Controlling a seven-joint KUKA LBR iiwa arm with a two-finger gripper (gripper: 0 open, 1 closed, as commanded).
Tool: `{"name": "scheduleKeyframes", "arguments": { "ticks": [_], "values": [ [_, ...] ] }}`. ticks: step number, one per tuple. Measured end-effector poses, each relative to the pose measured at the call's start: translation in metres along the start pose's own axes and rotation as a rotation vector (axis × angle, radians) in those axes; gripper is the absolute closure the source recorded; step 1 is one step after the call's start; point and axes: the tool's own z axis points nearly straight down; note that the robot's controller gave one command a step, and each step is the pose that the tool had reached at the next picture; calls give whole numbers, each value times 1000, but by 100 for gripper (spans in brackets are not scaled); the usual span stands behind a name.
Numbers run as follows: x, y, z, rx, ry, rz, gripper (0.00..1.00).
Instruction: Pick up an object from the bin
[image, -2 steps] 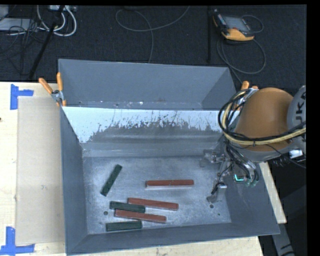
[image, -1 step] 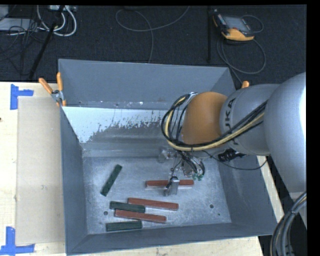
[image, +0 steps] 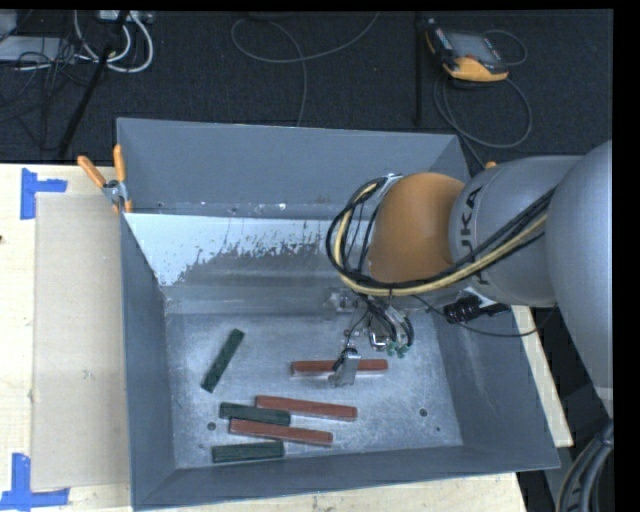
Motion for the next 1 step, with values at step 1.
{"name": "scheduleKeyframes", "arguments": {
  "ticks": [1],
  "values": [
    [2,-11,-16,1,1,57,0]
  ]
}}
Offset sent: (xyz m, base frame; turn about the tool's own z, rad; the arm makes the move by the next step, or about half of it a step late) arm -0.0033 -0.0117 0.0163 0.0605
